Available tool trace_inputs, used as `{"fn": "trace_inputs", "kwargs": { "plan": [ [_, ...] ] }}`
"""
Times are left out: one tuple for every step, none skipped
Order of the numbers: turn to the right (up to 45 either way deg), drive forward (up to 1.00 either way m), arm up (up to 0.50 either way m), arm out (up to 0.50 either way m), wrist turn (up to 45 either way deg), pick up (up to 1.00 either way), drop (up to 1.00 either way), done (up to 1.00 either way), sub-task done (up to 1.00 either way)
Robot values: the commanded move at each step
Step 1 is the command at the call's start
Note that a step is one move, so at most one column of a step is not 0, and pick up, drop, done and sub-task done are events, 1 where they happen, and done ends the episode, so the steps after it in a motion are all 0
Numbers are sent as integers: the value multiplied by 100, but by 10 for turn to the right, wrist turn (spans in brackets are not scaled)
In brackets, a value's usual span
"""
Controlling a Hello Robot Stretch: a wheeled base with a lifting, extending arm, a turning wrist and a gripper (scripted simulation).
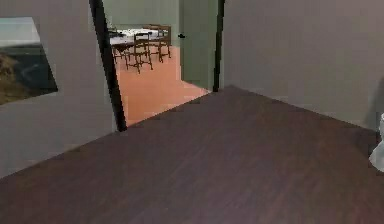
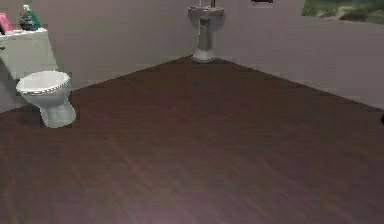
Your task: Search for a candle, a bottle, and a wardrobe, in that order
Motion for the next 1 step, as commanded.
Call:
{"fn": "trace_inputs", "kwargs": {
  "plan": [
    [-420, 0, 0, 0, 0, 0, 0, 0, 0]
  ]
}}
